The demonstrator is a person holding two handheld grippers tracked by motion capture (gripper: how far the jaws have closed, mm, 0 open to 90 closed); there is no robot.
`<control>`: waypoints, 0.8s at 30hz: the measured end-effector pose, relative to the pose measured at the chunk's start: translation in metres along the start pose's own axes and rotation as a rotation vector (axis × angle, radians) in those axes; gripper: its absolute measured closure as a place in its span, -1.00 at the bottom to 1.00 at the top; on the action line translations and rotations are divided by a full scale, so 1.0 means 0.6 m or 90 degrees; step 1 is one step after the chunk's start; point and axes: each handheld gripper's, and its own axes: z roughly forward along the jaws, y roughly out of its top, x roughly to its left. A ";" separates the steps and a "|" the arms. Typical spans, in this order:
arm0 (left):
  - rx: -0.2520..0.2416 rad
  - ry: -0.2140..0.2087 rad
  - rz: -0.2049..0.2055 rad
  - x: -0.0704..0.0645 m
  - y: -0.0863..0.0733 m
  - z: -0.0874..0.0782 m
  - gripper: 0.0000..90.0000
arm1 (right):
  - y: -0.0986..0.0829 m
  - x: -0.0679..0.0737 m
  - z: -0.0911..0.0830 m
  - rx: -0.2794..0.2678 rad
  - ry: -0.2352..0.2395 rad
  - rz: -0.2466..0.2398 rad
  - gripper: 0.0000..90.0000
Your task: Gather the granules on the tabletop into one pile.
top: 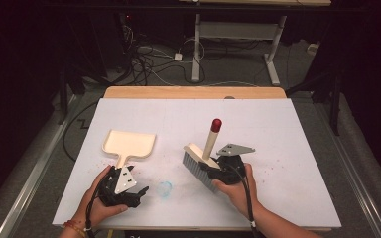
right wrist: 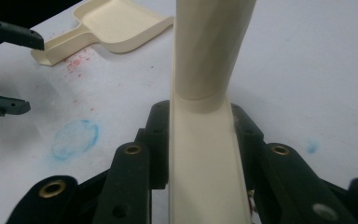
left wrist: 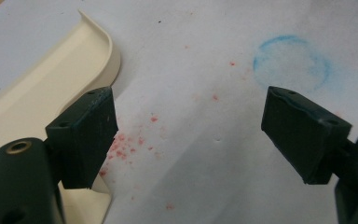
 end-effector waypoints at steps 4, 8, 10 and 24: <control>0.001 -0.001 0.003 -0.002 0.002 0.001 -0.61 | -0.003 -0.005 -0.015 -0.004 0.004 -0.003 0.50; 0.001 -0.001 0.005 -0.002 0.002 0.002 -0.61 | 0.001 -0.005 -0.027 -0.011 0.002 -0.030 0.50; 0.003 -0.001 0.006 -0.001 0.001 0.001 -0.61 | 0.005 -0.005 -0.039 -0.025 0.004 -0.059 0.50; 0.004 0.001 0.010 -0.002 0.002 0.001 -0.61 | -0.008 -0.063 -0.144 -0.058 -0.018 -0.194 0.50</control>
